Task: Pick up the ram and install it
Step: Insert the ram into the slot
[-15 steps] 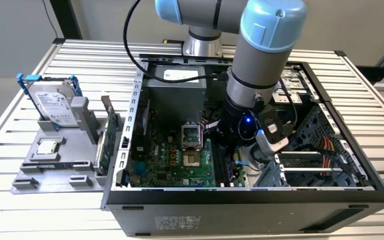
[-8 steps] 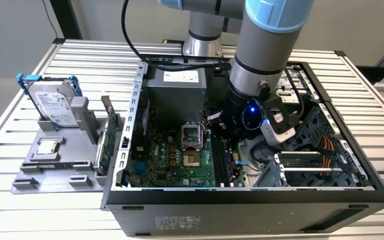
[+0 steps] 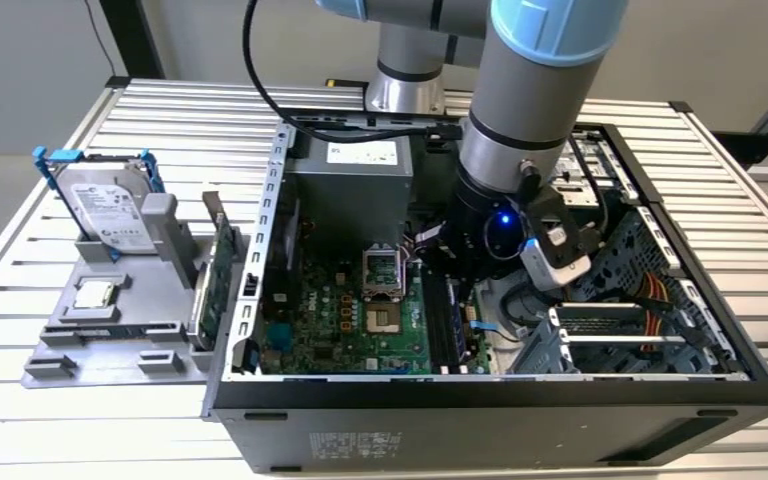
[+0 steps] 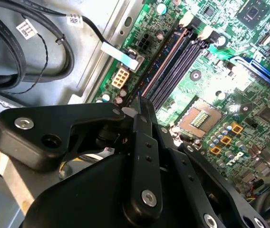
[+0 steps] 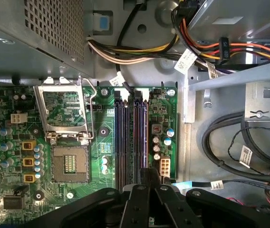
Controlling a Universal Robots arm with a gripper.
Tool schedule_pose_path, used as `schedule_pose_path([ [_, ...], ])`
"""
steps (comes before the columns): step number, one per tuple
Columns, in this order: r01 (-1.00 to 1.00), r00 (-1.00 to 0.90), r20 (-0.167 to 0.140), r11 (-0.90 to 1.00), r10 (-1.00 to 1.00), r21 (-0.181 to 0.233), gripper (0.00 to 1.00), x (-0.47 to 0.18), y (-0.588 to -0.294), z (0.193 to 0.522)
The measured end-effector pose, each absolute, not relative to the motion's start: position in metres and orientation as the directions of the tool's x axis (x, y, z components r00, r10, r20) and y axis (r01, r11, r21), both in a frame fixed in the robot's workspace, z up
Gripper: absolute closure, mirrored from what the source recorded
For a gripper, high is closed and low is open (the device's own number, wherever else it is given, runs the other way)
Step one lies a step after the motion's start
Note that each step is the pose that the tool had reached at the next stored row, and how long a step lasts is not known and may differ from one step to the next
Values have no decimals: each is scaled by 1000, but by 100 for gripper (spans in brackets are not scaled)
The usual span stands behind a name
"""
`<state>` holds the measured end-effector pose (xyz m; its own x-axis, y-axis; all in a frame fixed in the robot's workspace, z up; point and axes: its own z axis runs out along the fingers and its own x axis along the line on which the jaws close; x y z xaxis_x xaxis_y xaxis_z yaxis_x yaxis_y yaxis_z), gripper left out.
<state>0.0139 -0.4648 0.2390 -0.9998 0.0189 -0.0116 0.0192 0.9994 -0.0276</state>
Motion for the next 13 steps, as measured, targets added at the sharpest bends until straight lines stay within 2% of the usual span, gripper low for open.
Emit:
schedule_pose_path([
  [13,19,-1000,-12,999,19,-30,100,14,-465,239],
])
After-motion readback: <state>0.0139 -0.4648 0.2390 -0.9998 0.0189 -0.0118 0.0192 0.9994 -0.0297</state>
